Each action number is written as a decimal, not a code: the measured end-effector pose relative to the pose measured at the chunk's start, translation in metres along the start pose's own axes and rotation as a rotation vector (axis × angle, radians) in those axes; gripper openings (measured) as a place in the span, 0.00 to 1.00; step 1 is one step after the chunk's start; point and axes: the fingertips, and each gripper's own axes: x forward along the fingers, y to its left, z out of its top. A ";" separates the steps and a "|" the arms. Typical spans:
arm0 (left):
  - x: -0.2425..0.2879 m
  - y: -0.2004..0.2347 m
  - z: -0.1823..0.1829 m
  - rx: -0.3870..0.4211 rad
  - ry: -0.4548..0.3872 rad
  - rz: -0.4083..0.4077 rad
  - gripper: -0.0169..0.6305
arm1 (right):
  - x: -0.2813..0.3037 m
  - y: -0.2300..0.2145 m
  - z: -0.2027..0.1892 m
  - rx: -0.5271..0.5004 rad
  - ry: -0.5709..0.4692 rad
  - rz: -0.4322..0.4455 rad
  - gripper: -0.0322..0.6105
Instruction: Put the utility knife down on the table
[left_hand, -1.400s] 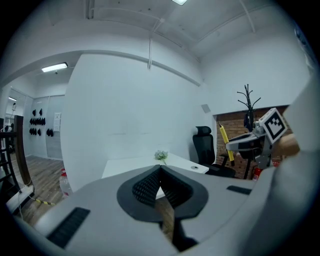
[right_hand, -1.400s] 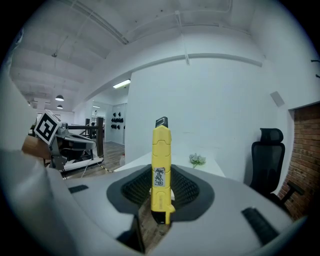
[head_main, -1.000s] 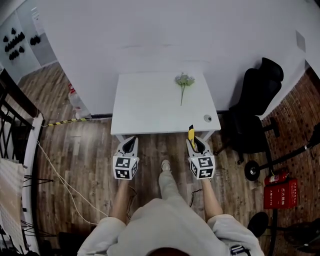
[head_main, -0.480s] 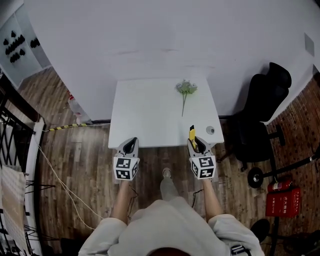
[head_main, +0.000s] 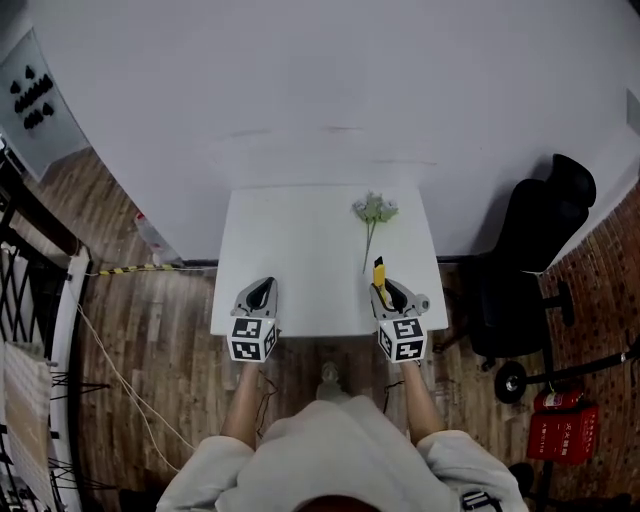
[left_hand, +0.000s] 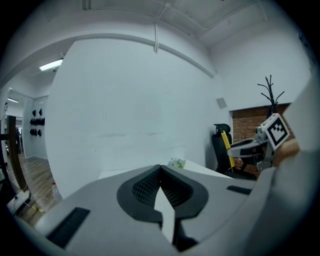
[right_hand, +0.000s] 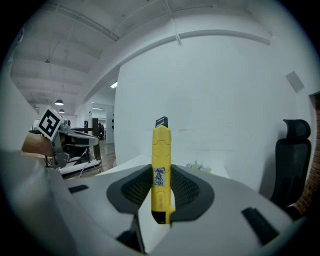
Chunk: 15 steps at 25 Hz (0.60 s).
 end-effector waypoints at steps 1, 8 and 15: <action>0.009 0.005 0.004 -0.001 -0.001 0.005 0.04 | 0.010 -0.005 0.004 -0.002 0.000 0.004 0.22; 0.066 0.027 0.021 -0.006 0.001 0.032 0.04 | 0.070 -0.034 0.021 -0.008 0.004 0.040 0.22; 0.100 0.042 0.023 -0.014 0.020 0.051 0.04 | 0.109 -0.048 0.024 -0.013 0.023 0.072 0.22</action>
